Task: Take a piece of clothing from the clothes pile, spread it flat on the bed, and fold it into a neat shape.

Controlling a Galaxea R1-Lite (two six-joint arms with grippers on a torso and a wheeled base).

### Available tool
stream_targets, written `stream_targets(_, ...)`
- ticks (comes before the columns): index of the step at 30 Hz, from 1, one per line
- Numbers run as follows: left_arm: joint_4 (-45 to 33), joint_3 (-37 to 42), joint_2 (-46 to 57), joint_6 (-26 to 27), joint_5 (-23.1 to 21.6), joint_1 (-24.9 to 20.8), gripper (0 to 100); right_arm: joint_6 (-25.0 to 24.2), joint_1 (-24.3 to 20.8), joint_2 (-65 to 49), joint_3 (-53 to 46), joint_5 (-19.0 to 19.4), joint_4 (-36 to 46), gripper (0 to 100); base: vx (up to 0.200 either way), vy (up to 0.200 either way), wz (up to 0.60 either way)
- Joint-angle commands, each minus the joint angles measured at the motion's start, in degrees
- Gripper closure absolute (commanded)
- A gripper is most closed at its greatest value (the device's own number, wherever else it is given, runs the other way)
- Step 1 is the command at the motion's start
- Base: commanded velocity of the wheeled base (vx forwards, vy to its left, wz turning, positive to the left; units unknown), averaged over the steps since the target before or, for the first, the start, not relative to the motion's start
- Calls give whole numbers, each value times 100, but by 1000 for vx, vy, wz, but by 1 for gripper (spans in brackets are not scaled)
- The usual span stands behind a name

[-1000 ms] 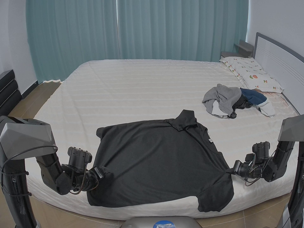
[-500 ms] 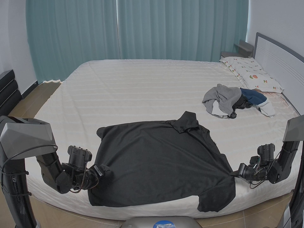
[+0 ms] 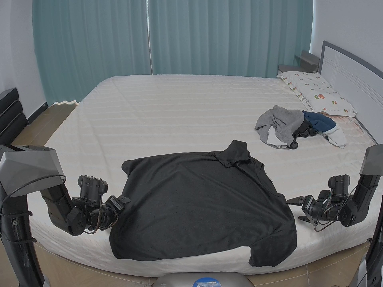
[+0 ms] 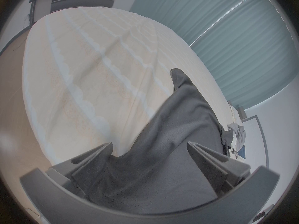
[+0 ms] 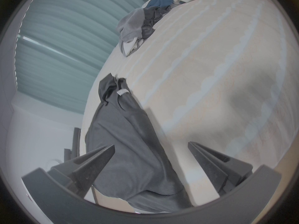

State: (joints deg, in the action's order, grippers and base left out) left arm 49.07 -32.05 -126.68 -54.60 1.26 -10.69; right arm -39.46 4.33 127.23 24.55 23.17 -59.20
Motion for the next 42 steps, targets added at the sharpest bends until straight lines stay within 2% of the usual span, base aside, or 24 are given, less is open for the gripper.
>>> stream_targets(1, 6, -29, 100, -42, -11, 67, 0, -202, 86, -164, 190, 73, -13, 0, 0, 0, 0)
stream_targets(10, 85, -12, 214, -59, -11, 173, 0, -229, 262, 30, 436, 117, 31, 0, 0, 0, 0)
stream_targets(15, 384, 41, 258, -103, -20, 217, 0, -528, 279, 91, 577, 179, 22, 0, 0, 0, 0)
stream_targets(21, 393, -29, 179, -130, -29, 287, 0, -642, 262, 161, 621, 205, -4, 0, 200, 0, 0)
stream_targets(30, 393, -372, 170, -156, -20, 313, 0, -668, 262, 179, 630, 258, -22, 0, 0, 0, 0)
stream_targets(37, 244, -1357, -190, -121, 15, 454, 0, -668, 253, 179, 612, 267, -22, 0, 0, 0, 0)
stream_targets(39, 226, -1374, -199, -112, 15, 463, 0, -668, 253, 179, 612, 267, -22, 0, 0, 0, 0)
stream_targets(42, -433, -2464, -673, -68, 6, 542, 0, -668, 235, 188, 603, 267, -22, 0, 0, 0, 0)
